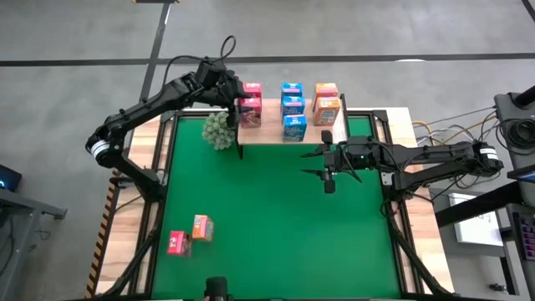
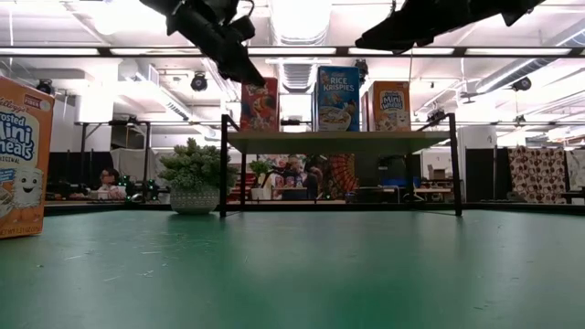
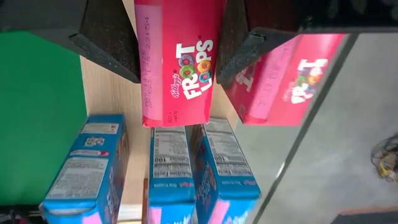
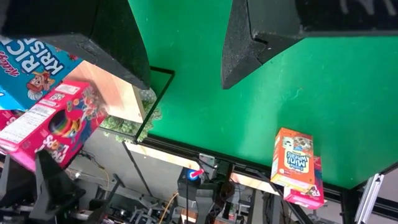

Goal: Stack cereal on shelf
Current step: Put the top red cereal box on the shelf aligned with the other red cereal box

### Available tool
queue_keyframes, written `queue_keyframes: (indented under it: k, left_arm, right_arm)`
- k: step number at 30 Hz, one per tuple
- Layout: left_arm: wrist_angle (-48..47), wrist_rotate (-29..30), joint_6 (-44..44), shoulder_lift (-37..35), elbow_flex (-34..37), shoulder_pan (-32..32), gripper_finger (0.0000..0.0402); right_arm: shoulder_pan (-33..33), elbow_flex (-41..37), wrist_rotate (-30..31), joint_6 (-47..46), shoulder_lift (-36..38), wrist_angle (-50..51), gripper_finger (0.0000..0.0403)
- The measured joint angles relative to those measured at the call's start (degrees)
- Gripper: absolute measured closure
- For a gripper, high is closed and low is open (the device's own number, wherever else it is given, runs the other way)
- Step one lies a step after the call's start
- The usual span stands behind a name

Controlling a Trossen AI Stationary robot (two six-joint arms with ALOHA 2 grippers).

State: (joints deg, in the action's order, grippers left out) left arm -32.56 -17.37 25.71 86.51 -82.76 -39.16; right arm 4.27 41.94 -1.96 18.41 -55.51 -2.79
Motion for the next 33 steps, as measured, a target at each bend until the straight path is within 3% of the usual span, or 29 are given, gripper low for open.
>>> queue_keyframes:
  k: [33]
  left_arm:
    - [0.4,-0.1,0.4,2.5,0.0,0.0,0.0215]
  right_arm:
    - [0.0,0.0,0.0,-0.4,0.0,0.1,0.0218]
